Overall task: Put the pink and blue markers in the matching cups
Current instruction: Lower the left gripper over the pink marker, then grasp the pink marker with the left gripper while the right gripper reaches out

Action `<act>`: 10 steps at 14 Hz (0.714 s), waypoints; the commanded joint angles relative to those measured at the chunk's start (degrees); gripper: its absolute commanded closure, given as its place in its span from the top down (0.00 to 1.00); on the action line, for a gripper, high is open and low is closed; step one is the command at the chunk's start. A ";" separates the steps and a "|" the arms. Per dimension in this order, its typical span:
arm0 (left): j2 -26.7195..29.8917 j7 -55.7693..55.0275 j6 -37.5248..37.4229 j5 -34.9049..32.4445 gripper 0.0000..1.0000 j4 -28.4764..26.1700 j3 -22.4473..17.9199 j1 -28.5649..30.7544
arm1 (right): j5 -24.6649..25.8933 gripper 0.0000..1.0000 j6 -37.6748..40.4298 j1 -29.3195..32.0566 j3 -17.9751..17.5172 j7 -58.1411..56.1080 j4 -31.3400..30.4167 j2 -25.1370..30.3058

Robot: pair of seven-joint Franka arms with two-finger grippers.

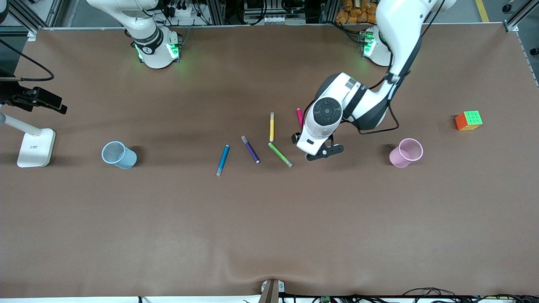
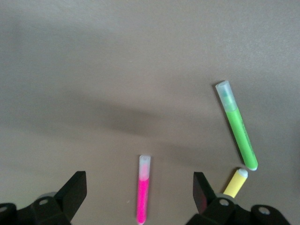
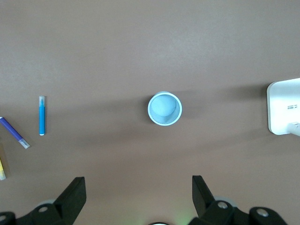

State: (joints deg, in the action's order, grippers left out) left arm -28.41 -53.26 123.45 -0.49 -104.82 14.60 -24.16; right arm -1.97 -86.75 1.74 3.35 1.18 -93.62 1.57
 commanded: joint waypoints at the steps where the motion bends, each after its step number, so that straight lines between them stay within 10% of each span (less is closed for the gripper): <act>1: 0.20 -1.41 6.95 -0.30 1.00 -4.42 -0.19 -0.79 | -0.05 1.00 0.01 0.90 -0.71 0.05 0.19 -0.42; 10: -0.41 -6.24 11.88 -0.73 0.96 -9.87 -0.45 -4.49 | -0.14 1.00 -0.08 0.81 -0.71 0.05 0.19 -0.60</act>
State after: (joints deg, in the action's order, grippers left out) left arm -29.74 -58.66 132.41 -0.52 -112.10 14.61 -28.52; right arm -1.97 -86.79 1.73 3.32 1.18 -93.63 0.98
